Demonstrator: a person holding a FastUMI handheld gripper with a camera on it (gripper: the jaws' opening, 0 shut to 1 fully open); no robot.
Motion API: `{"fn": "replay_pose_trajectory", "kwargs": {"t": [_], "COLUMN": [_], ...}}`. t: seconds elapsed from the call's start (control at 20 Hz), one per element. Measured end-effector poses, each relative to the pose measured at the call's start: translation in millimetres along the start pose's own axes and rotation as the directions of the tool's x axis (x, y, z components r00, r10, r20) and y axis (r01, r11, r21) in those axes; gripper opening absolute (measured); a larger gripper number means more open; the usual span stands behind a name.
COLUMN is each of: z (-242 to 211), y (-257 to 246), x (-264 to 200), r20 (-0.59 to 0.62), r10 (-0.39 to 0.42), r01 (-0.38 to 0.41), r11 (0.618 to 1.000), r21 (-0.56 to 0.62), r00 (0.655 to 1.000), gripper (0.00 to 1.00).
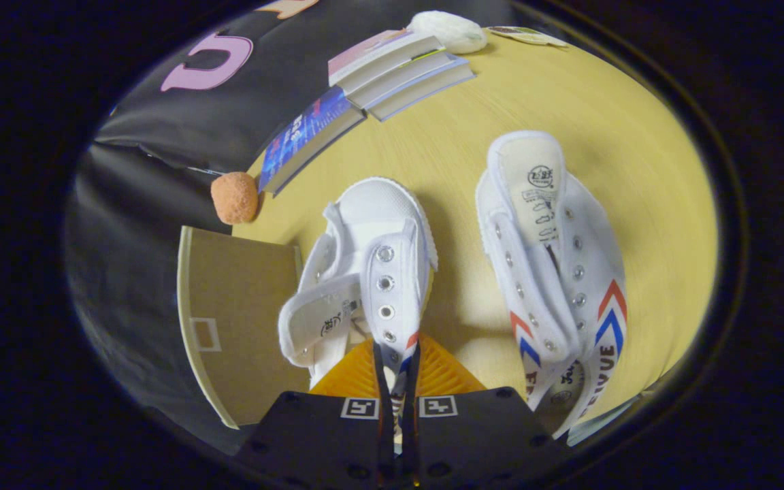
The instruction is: Open the storage box then place both shoes into the box .Put the left shoe in first, then the right shoe, with the right side of both shoes facing outward in a uniform manner.
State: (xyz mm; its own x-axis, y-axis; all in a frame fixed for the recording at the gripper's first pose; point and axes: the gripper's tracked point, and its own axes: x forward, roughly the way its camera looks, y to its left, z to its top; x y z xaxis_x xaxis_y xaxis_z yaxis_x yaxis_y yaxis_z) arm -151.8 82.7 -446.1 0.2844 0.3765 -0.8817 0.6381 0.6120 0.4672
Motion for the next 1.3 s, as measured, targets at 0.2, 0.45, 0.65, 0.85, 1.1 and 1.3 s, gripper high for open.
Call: {"fn": "replay_pose_trajectory", "kwargs": {"t": [0.2, 0.45, 0.65, 0.85, 1.1, 1.3], "z": [15, 26, 18, -2, -27, -52], "y": [49, 128, 192, 240, 281, 295], "x": [-28, -63, -77, -62, -19, 13], "r20": [0.042, 0.094, 0.085, 0.050, 0.003, -0.026], "r10": [0.074, 0.173, 0.262, 0.288, 0.272, 0.236], "r01": [-0.072, -0.159, -0.245, -0.271, -0.262, -0.234], "r11": [0.997, 0.977, 0.955, 0.938, 0.932, 0.933], "r21": [-0.041, -0.141, -0.169, -0.217, -0.252, -0.275], "r00": [0.996, 0.980, 0.961, 0.956, 0.962, 0.971], "gripper": [0.07, 0.07, 0.07, 0.07, 0.07, 0.07]}}
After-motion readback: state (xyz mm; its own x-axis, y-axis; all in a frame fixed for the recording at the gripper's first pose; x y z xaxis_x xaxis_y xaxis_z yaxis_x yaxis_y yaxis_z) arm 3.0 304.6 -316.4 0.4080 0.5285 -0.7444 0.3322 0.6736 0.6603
